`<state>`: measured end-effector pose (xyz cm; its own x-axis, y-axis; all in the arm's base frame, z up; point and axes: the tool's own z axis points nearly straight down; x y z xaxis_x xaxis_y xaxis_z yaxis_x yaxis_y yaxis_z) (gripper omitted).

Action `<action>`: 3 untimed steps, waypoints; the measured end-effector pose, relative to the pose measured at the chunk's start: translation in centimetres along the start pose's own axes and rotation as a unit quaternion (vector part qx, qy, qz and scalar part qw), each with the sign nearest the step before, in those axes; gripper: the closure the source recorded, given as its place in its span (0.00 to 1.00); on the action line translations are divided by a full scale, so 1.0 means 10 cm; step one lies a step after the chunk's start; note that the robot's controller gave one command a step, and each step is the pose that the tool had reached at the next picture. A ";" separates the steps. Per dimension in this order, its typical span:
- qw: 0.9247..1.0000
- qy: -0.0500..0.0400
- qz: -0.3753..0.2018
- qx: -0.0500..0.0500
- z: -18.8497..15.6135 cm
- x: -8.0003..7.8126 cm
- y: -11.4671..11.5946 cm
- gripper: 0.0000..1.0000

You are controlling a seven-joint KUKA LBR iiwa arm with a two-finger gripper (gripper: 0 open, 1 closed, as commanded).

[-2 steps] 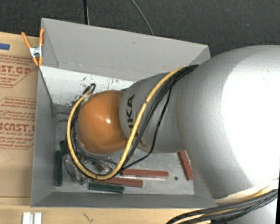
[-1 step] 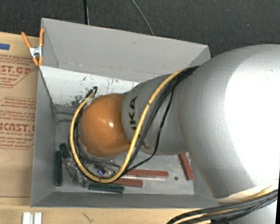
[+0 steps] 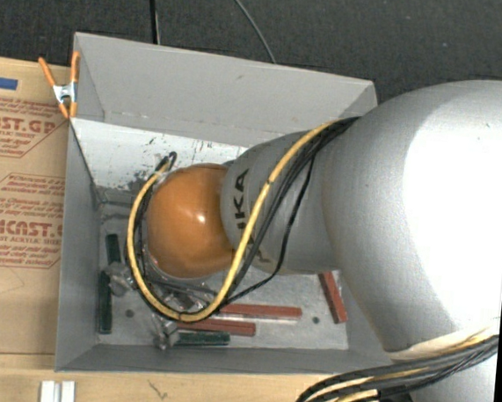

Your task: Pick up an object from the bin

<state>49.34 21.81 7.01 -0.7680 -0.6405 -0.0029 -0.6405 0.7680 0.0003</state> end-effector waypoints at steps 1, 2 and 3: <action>1.000 0.000 0.000 0.000 0.00 0.00 0.00 0.00; 1.000 0.002 -0.009 0.000 -0.22 0.30 -0.25 0.00; 0.972 -0.003 -0.235 0.003 -0.11 1.05 -1.30 1.00</action>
Offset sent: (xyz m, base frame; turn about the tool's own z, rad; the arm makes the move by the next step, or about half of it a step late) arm -0.0089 -0.0502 0.0290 -0.0212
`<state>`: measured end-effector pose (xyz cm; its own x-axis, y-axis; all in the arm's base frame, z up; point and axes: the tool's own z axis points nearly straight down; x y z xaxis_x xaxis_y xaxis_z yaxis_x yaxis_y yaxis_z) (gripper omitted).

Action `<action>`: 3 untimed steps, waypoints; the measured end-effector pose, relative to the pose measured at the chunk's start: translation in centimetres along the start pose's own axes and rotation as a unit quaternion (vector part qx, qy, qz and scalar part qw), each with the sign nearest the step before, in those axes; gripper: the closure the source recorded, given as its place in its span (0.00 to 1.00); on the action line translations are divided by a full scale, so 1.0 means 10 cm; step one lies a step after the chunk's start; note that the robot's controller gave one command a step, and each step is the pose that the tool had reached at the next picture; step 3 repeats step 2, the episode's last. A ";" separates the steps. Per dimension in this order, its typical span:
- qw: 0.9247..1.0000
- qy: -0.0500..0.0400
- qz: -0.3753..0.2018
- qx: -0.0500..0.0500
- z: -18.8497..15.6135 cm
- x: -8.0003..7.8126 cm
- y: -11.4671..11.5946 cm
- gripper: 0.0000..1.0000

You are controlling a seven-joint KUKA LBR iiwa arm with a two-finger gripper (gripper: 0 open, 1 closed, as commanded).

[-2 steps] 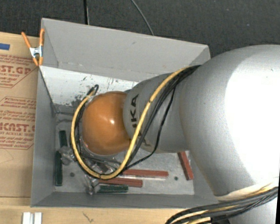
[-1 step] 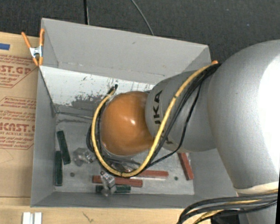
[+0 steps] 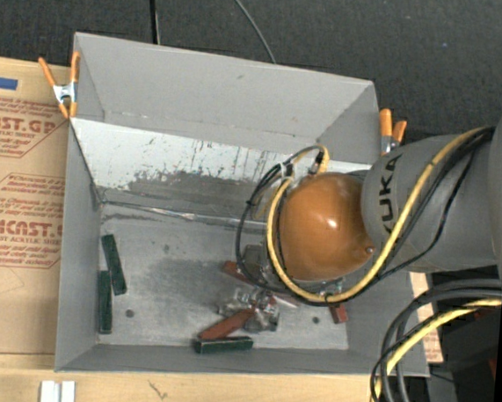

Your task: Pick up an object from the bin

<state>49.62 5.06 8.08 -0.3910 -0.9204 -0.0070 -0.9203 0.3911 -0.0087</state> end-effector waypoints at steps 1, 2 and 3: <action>1.000 0.000 0.000 0.000 0.00 0.00 0.00 1.00; 1.000 0.001 -0.019 -0.003 -1.69 -0.03 -0.14 1.00; 1.000 0.001 -0.019 -0.003 -1.69 -0.03 -0.14 1.00</action>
Offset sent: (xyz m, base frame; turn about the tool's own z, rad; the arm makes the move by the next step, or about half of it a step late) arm 0.0111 -0.0046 0.1691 -0.0392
